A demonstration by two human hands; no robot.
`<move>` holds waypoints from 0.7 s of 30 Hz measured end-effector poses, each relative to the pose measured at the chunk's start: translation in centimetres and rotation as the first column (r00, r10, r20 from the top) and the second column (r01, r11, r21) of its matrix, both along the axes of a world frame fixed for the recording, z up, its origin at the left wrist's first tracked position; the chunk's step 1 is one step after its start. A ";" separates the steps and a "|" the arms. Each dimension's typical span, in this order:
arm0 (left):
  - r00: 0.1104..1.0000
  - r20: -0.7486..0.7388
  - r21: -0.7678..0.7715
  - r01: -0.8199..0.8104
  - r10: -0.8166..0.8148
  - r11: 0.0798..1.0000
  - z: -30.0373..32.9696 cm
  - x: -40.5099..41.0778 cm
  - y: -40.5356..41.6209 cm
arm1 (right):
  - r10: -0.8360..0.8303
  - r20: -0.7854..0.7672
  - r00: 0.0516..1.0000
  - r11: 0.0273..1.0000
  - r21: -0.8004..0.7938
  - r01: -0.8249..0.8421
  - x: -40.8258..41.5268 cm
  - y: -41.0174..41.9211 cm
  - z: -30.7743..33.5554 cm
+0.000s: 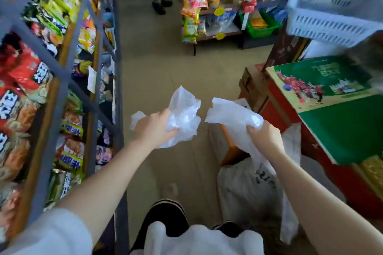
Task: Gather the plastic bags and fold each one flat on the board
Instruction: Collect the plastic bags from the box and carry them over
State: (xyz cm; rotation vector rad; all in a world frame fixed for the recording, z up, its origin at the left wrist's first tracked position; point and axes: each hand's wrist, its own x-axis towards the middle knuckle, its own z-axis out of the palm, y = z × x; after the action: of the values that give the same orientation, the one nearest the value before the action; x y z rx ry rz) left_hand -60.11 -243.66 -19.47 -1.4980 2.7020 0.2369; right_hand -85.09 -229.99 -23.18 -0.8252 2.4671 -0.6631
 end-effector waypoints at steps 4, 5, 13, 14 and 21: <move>0.997 0.011 -0.012 0.074 -0.074 0.997 -1.7 -4.9 -10.0 | -0.174 0.005 0.985 0.985 0.018 0.174 -4.0 -7.7 -1.5; 0.995 0.012 -0.013 0.100 -0.100 0.995 -2.2 -6.4 -12.7 | -0.202 -0.007 0.979 0.979 0.012 0.202 -5.0 -9.6 -1.8; 0.860 0.054 0.057 0.505 -0.508 0.861 -1.6 -22.3 -28.9 | -0.568 -0.052 0.821 0.823 -0.064 0.565 -12.4 -19.4 0.9; 0.831 0.052 0.060 0.551 -0.553 0.833 -1.4 -24.5 -29.7 | -0.615 -0.066 0.785 0.788 -0.085 0.610 -13.2 -19.7 1.5; 0.578 -0.040 0.020 0.816 -0.815 0.578 -0.9 -39.9 -29.7 | -0.910 -0.065 0.409 0.409 -0.294 0.864 -19.9 -16.5 4.0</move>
State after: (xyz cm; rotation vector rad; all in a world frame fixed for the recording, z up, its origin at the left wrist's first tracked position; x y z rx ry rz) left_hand -100.01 -273.34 -20.34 -0.0847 3.0280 0.2435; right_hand -104.95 -246.46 -19.21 0.5831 2.9677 -1.2646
